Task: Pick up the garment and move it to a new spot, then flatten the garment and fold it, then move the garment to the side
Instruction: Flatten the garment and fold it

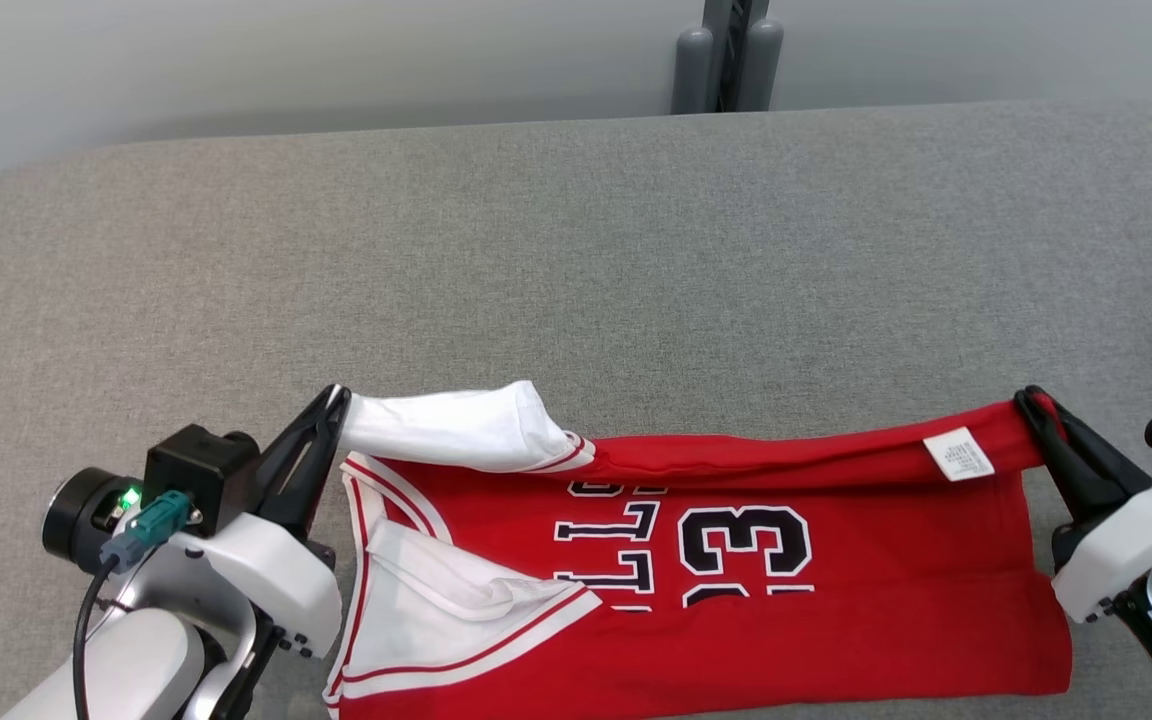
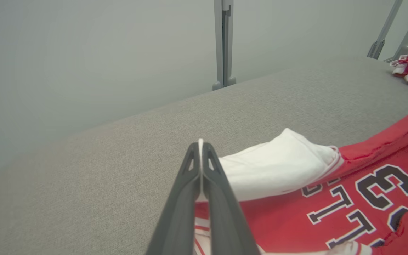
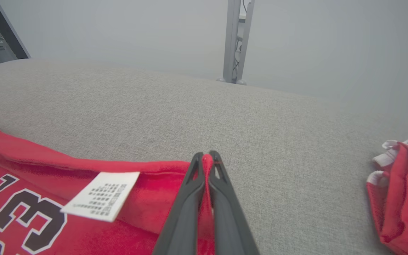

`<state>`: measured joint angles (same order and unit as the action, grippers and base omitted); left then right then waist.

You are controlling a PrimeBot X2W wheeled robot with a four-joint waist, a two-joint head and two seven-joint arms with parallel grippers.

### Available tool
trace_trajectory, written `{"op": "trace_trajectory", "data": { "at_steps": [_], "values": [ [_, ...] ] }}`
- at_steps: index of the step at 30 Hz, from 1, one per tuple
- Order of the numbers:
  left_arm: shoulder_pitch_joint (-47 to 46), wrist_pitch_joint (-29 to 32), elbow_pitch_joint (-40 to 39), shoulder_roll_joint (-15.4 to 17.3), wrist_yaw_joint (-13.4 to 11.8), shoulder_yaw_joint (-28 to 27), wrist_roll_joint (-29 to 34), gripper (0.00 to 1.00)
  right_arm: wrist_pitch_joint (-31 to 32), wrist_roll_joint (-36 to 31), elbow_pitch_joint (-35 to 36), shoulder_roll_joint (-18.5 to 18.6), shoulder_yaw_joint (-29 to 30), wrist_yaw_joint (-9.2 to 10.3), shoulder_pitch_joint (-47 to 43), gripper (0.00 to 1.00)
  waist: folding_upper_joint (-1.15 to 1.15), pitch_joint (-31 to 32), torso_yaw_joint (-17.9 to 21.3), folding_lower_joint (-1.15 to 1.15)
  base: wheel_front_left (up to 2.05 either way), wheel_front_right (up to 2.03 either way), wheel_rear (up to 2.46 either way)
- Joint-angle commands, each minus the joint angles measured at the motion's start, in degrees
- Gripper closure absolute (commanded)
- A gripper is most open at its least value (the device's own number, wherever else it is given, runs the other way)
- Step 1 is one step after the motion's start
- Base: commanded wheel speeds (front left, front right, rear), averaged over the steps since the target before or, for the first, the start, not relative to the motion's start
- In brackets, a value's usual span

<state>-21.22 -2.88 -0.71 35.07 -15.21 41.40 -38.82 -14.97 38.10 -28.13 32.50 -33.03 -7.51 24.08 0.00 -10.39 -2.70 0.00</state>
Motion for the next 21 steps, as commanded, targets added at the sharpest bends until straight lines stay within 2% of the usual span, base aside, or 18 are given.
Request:
{"op": "trace_trajectory", "data": {
  "at_steps": [1, 11, 21],
  "values": [
    [1.16, 0.69, -0.89, 0.89, -0.39, 0.21, 0.31, 1.0, -0.29, -0.29, 0.64, 0.97, -0.18, 0.05, -1.49, 1.0, 0.0, 0.45, -0.05, 0.0, 0.0, 0.0, 0.0],
    [4.6, 4.02, -4.03, 4.12, -0.62, 1.89, -0.57, 1.0, 0.04, 3.64, 3.09, 4.5, -5.55, 0.05, -3.57, 1.0, 0.0, 0.74, 0.32, 0.0, 0.0, 0.0, 0.0],
    [7.39, 8.24, -7.53, 7.44, -0.54, 3.87, -1.14, 1.0, 3.47, 9.71, 5.66, 8.39, -11.48, 0.05, -3.31, 1.0, 0.0, 1.27, 0.75, 0.0, 0.0, 0.0, 0.0]
  ]
}}
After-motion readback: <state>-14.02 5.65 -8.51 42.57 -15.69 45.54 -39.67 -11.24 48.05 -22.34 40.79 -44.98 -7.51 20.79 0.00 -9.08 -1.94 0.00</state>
